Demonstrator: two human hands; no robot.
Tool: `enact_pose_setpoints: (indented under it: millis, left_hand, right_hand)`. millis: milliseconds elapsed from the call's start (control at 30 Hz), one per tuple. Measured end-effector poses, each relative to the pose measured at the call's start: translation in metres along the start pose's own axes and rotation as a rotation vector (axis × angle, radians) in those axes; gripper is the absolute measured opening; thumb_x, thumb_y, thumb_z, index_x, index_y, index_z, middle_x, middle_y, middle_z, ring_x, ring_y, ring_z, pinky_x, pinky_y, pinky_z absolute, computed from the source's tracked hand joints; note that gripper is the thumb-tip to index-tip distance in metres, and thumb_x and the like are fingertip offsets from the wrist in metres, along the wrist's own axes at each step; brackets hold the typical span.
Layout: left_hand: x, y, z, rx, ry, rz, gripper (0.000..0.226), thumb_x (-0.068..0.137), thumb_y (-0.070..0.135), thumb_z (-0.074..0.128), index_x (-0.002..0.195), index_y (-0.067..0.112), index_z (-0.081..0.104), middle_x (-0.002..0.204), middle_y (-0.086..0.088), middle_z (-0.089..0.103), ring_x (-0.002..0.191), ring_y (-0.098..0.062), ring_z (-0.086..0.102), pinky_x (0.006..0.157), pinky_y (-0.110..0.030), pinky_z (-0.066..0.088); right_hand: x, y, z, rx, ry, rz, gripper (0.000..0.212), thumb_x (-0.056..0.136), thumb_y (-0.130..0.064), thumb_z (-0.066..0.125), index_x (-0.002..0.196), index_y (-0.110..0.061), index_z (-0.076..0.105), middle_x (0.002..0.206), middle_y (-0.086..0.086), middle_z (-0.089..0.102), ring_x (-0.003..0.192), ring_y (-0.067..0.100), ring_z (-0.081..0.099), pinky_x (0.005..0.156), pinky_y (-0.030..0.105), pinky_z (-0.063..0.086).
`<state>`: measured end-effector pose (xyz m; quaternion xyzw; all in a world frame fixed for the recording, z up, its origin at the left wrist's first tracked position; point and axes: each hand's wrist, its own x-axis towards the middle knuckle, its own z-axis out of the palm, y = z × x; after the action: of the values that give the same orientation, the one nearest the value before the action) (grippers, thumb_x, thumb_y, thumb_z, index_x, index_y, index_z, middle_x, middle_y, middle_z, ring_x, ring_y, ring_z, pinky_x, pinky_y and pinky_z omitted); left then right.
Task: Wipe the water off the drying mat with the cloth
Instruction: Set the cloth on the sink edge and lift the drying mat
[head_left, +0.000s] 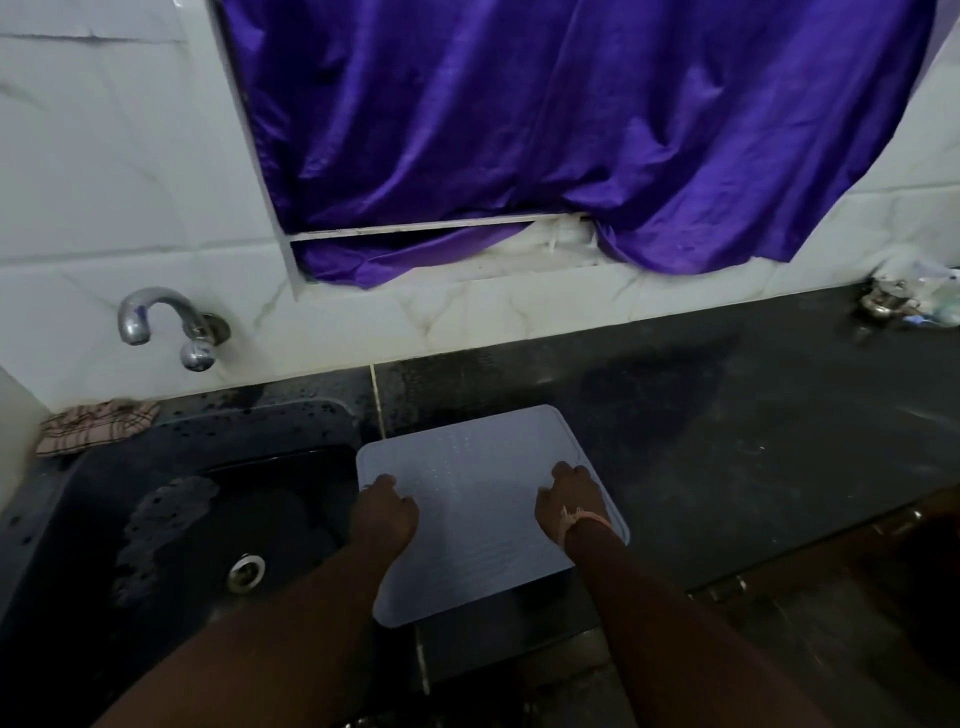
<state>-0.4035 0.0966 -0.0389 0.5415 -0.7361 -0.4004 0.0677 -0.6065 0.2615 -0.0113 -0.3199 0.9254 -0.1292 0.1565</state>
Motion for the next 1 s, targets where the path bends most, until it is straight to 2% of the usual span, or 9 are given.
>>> enact_pose_setpoints:
  millis: [100, 167, 267, 367, 500, 667, 800, 867, 1000]
  left_hand:
    - [0.018, -0.011, 0.010, 0.029, 0.008, -0.241, 0.048, 0.099, 0.021, 0.049, 0.141, -0.001, 0.043, 0.143, -0.024, 0.046, 0.132, -0.039, 0.045, 0.109, -0.038, 0.038]
    - [0.031, -0.019, 0.018, 0.018, 0.007, -0.395, 0.048, 0.097, 0.021, 0.050, 0.138, -0.005, 0.046, 0.142, -0.026, 0.047, 0.128, -0.040, 0.049, 0.106, -0.038, 0.043]
    - [0.036, -0.018, 0.023, 0.002, 0.028, -0.466, 0.043, 0.099, 0.019, 0.052, 0.132, -0.010, 0.053, 0.131, -0.027, 0.058, 0.115, -0.039, 0.059, 0.090, -0.038, 0.052]
    - [0.039, -0.018, 0.025, 0.033, 0.099, -0.523, 0.043, 0.100, 0.027, 0.051, 0.126, -0.005, 0.060, 0.127, -0.024, 0.062, 0.114, -0.038, 0.061, 0.093, -0.039, 0.051]
    - [0.038, -0.019, 0.023, 0.017, 0.138, -0.433, 0.039, 0.096, 0.038, 0.057, 0.102, 0.001, 0.068, 0.103, -0.019, 0.070, 0.090, -0.032, 0.064, 0.076, -0.040, 0.050]
    - [0.034, -0.012, 0.012, -0.129, 0.149, -0.418, 0.045, 0.099, 0.037, 0.057, 0.126, 0.001, 0.061, 0.122, -0.020, 0.065, 0.110, -0.036, 0.062, 0.085, -0.036, 0.047]
    - [0.033, 0.000, 0.000, -0.236, 0.163, -0.294, 0.027, 0.099, 0.034, 0.058, 0.103, 0.010, 0.068, 0.097, -0.011, 0.070, 0.091, -0.030, 0.066, 0.072, -0.037, 0.049]
    - [0.031, 0.010, -0.005, -0.283, 0.184, -0.217, 0.024, 0.099, 0.033, 0.056, 0.090, 0.015, 0.069, 0.085, -0.007, 0.071, 0.086, -0.028, 0.069, 0.076, -0.042, 0.054]
    - [0.027, 0.037, -0.013, -0.431, 0.199, -0.143, 0.020, 0.100, 0.036, 0.056, 0.097, 0.023, 0.071, 0.088, -0.001, 0.074, 0.083, -0.018, 0.070, 0.067, -0.033, 0.052]
  right_hand:
    - [0.030, 0.024, 0.000, 0.001, -0.082, 0.095, 0.056, 0.102, -0.032, 0.048, 0.149, -0.006, 0.033, 0.149, 0.020, 0.038, 0.133, 0.034, 0.045, 0.109, 0.039, 0.040]
    - [0.049, 0.042, 0.001, -0.009, -0.125, 0.121, 0.057, 0.102, -0.030, 0.048, 0.149, -0.004, 0.031, 0.148, 0.021, 0.039, 0.133, 0.034, 0.045, 0.109, 0.038, 0.039]
    - [0.075, 0.057, 0.006, -0.047, -0.135, 0.107, 0.053, 0.102, -0.028, 0.047, 0.146, -0.002, 0.033, 0.145, 0.020, 0.042, 0.130, 0.033, 0.047, 0.107, 0.036, 0.039]
    - [0.099, 0.059, 0.011, -0.006, -0.122, 0.192, 0.062, 0.101, -0.037, 0.047, 0.148, 0.001, 0.031, 0.145, 0.022, 0.042, 0.131, 0.036, 0.044, 0.109, 0.041, 0.037]
    - [0.122, 0.063, 0.018, 0.190, -0.073, 0.244, 0.056, 0.100, -0.042, 0.050, 0.135, 0.001, 0.043, 0.135, 0.025, 0.050, 0.120, 0.039, 0.052, 0.099, 0.045, 0.048]
    - [0.132, 0.069, 0.013, 0.195, -0.079, 0.131, 0.045, 0.104, -0.046, 0.041, 0.119, -0.004, 0.047, 0.108, 0.021, 0.066, 0.096, 0.038, 0.066, 0.073, 0.035, 0.048]
    - [0.141, 0.074, -0.002, 0.399, -0.094, 0.030, 0.034, 0.103, -0.041, 0.047, 0.112, -0.011, 0.062, 0.096, 0.010, 0.065, 0.095, 0.035, 0.064, 0.077, 0.035, 0.048]
    - [0.143, 0.071, -0.013, 0.486, -0.065, -0.071, 0.023, 0.103, -0.034, 0.050, 0.104, -0.017, 0.066, 0.092, 0.001, 0.064, 0.092, 0.027, 0.064, 0.074, 0.031, 0.046]
    - [0.149, 0.063, -0.044, 0.622, 0.057, -0.146, 0.025, 0.103, -0.027, 0.052, 0.079, -0.024, 0.058, 0.073, -0.002, 0.058, 0.069, 0.014, 0.055, 0.060, 0.029, 0.040]
